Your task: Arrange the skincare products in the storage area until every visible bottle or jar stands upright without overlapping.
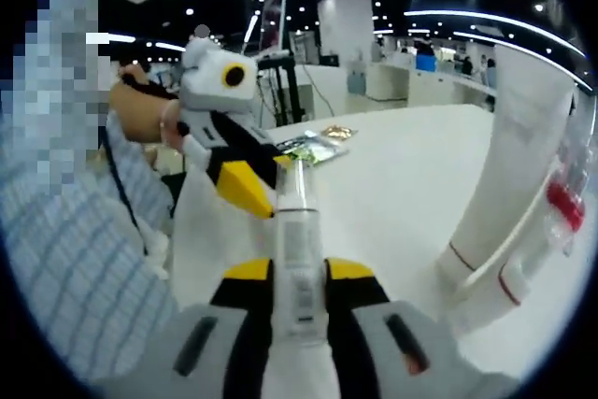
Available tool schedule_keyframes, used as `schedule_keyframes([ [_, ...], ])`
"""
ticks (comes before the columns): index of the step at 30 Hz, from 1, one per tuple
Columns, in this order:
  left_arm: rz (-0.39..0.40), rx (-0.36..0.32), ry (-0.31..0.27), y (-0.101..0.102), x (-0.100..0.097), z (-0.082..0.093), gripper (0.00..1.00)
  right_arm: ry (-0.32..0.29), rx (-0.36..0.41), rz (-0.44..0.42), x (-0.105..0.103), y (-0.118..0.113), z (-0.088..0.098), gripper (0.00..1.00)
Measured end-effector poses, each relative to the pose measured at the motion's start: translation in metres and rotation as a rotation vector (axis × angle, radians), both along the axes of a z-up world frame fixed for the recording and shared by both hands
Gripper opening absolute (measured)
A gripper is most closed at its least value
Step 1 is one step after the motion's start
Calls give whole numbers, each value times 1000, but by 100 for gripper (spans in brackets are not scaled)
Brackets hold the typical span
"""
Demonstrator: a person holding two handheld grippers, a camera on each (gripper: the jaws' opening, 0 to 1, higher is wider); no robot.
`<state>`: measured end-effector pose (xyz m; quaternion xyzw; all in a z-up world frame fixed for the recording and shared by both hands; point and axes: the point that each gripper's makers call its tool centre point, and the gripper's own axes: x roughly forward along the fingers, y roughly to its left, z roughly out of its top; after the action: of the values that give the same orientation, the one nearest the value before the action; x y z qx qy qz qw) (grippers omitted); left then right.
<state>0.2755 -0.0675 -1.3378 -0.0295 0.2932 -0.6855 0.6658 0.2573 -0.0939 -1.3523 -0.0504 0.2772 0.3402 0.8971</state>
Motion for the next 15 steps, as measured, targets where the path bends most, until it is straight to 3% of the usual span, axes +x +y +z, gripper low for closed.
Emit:
schedule_keyframes([
  [3, -28, -41, 10, -5, -7, 12, 18, -2, -7, -4, 1, -1, -1, 19],
  [6, -37, -66, -29, -9, -8, 21, 18, -7, -9, -5, 1, -1, -2, 19],
  [15, -98, -117, -63, -15, -22, 34, 19, -13, -39, 0, -1, 2, -12, 19],
])
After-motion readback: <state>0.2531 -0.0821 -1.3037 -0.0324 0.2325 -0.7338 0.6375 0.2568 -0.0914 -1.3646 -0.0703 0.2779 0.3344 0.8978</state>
